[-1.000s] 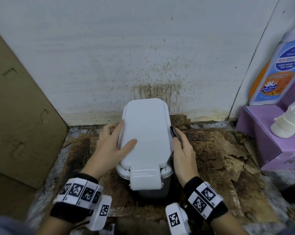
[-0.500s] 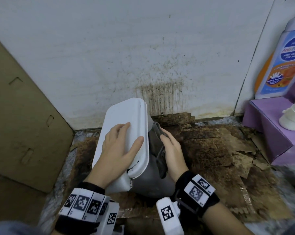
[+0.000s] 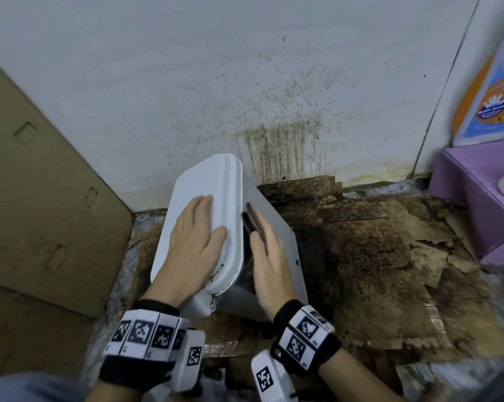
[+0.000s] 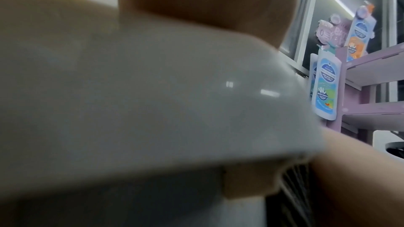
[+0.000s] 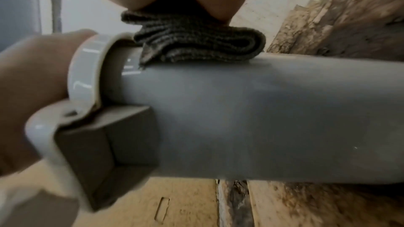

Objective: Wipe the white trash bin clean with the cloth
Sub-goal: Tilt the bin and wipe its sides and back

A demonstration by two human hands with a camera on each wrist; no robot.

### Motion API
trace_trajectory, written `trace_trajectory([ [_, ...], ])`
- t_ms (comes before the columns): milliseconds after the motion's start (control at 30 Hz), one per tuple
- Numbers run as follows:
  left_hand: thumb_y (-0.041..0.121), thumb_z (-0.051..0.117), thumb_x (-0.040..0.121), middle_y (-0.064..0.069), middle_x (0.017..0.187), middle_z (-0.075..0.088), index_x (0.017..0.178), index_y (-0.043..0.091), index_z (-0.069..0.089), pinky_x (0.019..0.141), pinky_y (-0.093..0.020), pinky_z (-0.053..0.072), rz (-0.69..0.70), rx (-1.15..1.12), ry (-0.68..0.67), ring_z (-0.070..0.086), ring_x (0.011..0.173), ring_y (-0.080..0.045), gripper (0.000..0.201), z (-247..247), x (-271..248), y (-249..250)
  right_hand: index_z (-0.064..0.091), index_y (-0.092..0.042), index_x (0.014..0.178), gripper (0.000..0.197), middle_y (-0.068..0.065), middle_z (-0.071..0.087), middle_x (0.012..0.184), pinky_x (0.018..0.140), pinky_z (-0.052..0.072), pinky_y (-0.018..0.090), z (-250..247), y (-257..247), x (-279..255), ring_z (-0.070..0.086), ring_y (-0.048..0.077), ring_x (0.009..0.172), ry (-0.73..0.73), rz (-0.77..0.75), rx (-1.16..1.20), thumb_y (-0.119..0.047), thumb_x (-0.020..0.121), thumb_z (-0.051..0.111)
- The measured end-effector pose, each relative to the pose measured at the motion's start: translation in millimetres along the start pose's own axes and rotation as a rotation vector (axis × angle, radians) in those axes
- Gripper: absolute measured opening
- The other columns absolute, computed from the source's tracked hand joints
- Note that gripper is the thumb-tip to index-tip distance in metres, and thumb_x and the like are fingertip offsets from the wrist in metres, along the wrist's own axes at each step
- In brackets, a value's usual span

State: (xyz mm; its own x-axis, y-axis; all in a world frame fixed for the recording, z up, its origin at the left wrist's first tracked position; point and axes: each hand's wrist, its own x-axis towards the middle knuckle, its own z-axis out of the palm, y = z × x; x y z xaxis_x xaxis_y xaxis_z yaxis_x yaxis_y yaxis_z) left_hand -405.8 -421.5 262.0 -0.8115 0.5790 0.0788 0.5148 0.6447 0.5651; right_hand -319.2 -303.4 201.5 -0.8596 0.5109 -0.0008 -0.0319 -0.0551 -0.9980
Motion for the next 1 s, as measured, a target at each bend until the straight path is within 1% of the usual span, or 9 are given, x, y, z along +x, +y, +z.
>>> trace_trajectory([
  [167,0.055,0.028,0.090,0.008,0.156,0.027,0.153,0.028,0.028,0.112,-0.028,0.016,0.005,0.001,0.040,0.023,0.144,-0.011,0.068,-0.7,5.4,-6.6,0.014,-0.041,0.160,0.068,-0.023,0.012,0.167,0.126,0.003,0.029,15.0,4.2,-8.4,0.001,-0.010,0.149,-0.079,-0.031,-0.206,-0.066,0.097,0.011],
  [300,0.055,0.027,0.088,0.006,0.153,0.030,0.151,0.026,0.031,0.109,-0.027,0.015,0.008,-0.001,0.062,0.025,0.142,-0.012,0.069,0.1,7.1,-9.1,-0.003,-0.042,0.159,0.063,-0.023,-0.007,0.167,0.123,-0.009,0.031,22.1,3.4,-12.4,-0.014,-0.013,0.148,-0.134,-0.019,-0.299,-0.059,0.099,0.007],
  [400,0.051,0.029,0.092,0.007,0.153,0.030,0.151,0.027,0.030,0.109,-0.027,0.015,0.013,0.008,0.065,0.024,0.143,-0.011,0.064,0.5,5.8,-9.2,0.004,-0.045,0.158,0.061,-0.025,-0.003,0.166,0.126,-0.006,0.034,22.4,5.6,-10.5,-0.009,-0.013,0.149,-0.135,0.031,-0.148,-0.050,0.097,0.013],
  [500,0.049,0.030,0.092,0.007,0.154,0.028,0.152,0.028,0.029,0.110,-0.028,0.014,-0.008,0.000,0.070,0.022,0.143,-0.009,0.063,-1.4,5.2,-11.8,0.030,-0.042,0.155,0.060,-0.023,0.019,0.165,0.128,0.009,0.036,16.7,14.9,-4.3,0.013,-0.011,0.149,-0.090,0.088,0.162,-0.042,0.096,0.026],
  [567,0.051,0.029,0.091,0.008,0.154,0.028,0.152,0.029,0.029,0.111,-0.028,0.014,-0.018,-0.015,0.070,0.022,0.143,-0.009,0.065,-2.0,4.6,-11.9,0.035,-0.040,0.153,0.057,-0.020,0.025,0.164,0.128,0.014,0.035,11.7,21.6,-2.1,0.018,-0.008,0.149,-0.098,0.041,0.113,-0.034,0.097,0.032],
  [700,0.043,0.034,0.095,0.006,0.153,0.029,0.152,0.027,0.029,0.110,-0.027,0.014,-0.006,0.009,0.079,0.023,0.142,-0.009,0.060,0.8,5.0,-9.6,0.019,-0.041,0.156,0.053,-0.019,0.016,0.166,0.124,0.006,0.022,4.4,31.9,-0.7,0.008,-0.006,0.151,-0.128,-0.150,-0.281,-0.036,0.104,0.025],
  [800,0.043,0.033,0.096,0.006,0.158,0.026,0.155,0.026,0.026,0.114,-0.026,0.012,-0.011,0.013,0.079,0.019,0.147,-0.009,0.062,2.1,5.9,-7.8,0.013,-0.039,0.159,0.055,-0.018,0.012,0.167,0.123,0.003,0.022,4.5,40.1,1.2,0.007,-0.001,0.152,-0.084,-0.252,-0.458,-0.047,0.105,0.014],
  [900,0.050,0.029,0.099,0.009,0.169,0.011,0.161,0.026,0.014,0.119,-0.022,0.002,-0.029,0.001,0.032,0.006,0.153,-0.002,0.069,4.0,5.7,-6.2,0.008,-0.036,0.160,0.058,-0.016,0.001,0.170,0.124,-0.003,0.022,9.6,41.8,0.8,-0.001,0.000,0.154,-0.079,-0.247,-0.413,-0.051,0.104,0.011],
  [1000,0.053,0.030,0.104,0.011,0.171,-0.003,0.163,0.027,0.003,0.121,-0.021,-0.004,-0.031,-0.002,-0.014,-0.004,0.154,0.001,0.070,4.9,5.8,-8.6,0.009,-0.034,0.161,0.057,-0.016,0.003,0.170,0.126,0.003,0.026,12.6,43.9,2.0,0.001,-0.002,0.154,-0.080,-0.212,-0.291,-0.050,0.106,0.014],
])
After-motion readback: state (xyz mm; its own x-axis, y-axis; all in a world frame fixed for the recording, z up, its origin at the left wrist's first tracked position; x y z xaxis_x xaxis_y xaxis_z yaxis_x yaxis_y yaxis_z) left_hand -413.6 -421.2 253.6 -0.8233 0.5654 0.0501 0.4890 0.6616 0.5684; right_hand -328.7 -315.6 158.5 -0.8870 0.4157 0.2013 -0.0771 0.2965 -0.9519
